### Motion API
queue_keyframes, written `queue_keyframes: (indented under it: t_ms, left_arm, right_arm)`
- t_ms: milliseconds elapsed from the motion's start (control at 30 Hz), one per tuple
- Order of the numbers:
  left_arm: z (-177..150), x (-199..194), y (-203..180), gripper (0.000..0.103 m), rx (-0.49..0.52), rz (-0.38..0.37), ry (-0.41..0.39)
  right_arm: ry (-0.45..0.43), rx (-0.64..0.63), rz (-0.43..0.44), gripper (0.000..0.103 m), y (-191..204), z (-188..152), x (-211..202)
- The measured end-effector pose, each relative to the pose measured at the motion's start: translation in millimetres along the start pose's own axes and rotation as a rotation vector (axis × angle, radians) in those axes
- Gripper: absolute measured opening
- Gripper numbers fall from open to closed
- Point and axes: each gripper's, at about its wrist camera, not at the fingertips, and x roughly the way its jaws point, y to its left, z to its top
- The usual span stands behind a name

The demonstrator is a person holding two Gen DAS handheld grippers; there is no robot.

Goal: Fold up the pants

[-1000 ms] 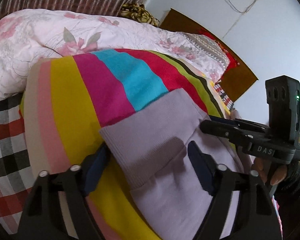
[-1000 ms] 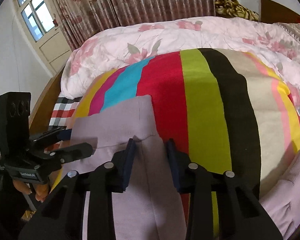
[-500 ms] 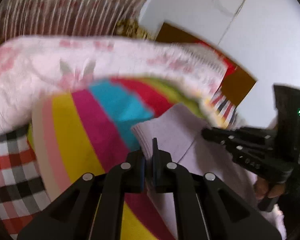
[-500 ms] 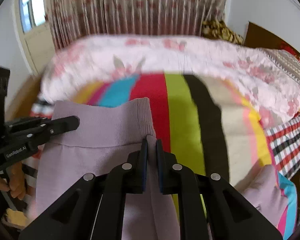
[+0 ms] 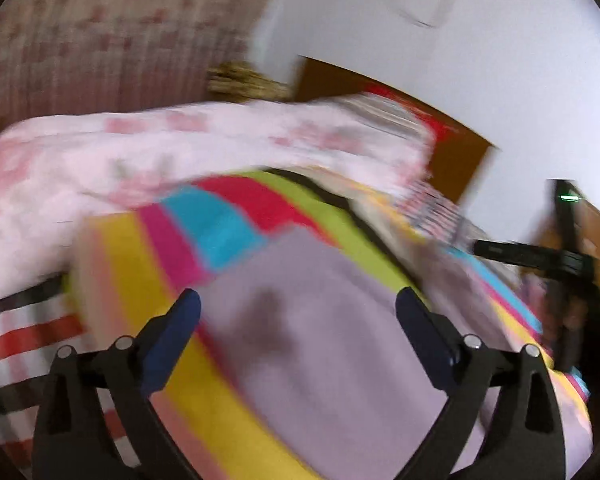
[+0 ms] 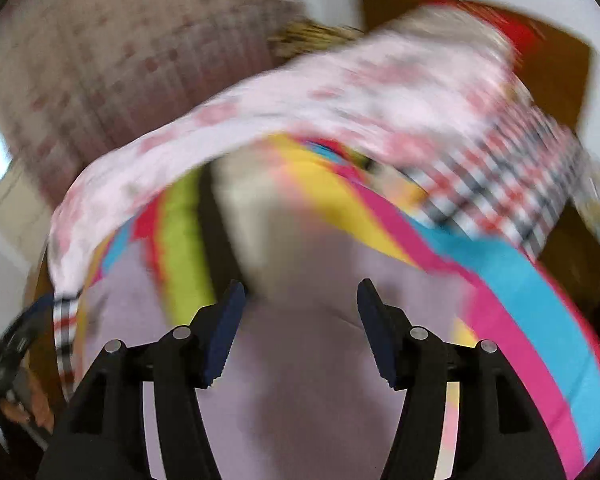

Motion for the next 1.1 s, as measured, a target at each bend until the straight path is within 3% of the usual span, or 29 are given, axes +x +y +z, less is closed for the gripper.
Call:
queue_keyframes:
  t_ms: [100,233,300,333,367,467,633,800,900,933,967,1033,1100]
  left_arm:
    - [-11,17,-25,0.098,0.037,-0.109,0.079]
    - [-30,53,-44,0.099,0.095,-0.107,0.228]
    - [-36,70,-37,0.099,0.073,-0.108,0.298]
    - [-35,68,-34,0.099,0.065,-0.119,0.282]
    - [-33,67,-32,0.099,0.06,-0.119,0.283]
    - [-28,55,-21,0.099,0.014,-0.121,0.258]
    - [-17,21,31,0.099,-0.217,-0.135,0.153]
    - [-25,-10,82,0.099,-0.405,-0.067,0.08]
    - [-33,-22,100,0.099,-0.432,-0.025,0.086]
    - [-35,-24,104,0.099,-0.433,-0.013,0.091]
    - [-39,-29,109,0.099,-0.436,-0.001,0.094]
    - [-45,-40,113,0.099,-0.437,0.003,0.093]
    - [-45,-44,113,0.099,-0.423,-0.021,0.089]
  right_arm:
    - [0.043,0.123,-0.029,0.056,-50,-26,4]
    - [0.066,0.136,-0.046,0.055,-61,-45,14]
    - [0.063,0.117,-0.042,0.034,-55,-45,17]
    - [0.065,0.113,-0.045,0.015,-54,-45,17]
    - [0.06,0.106,-0.052,0.01,-50,-44,16]
    - [0.009,0.075,-0.024,0.009,-31,-39,-2]
    - [-0.079,-0.091,0.119,0.008,69,-26,-45]
    - [-0.021,-0.277,0.23,0.009,185,-37,-35]
    - [0.093,-0.344,0.268,0.018,234,-55,-2]
    - [0.163,-0.349,0.315,0.026,246,-62,12]
    - [0.199,-0.337,0.35,0.048,249,-65,18]
    - [0.181,-0.296,0.423,0.055,246,-66,14]
    - [0.11,-0.264,0.422,0.055,232,-56,0]
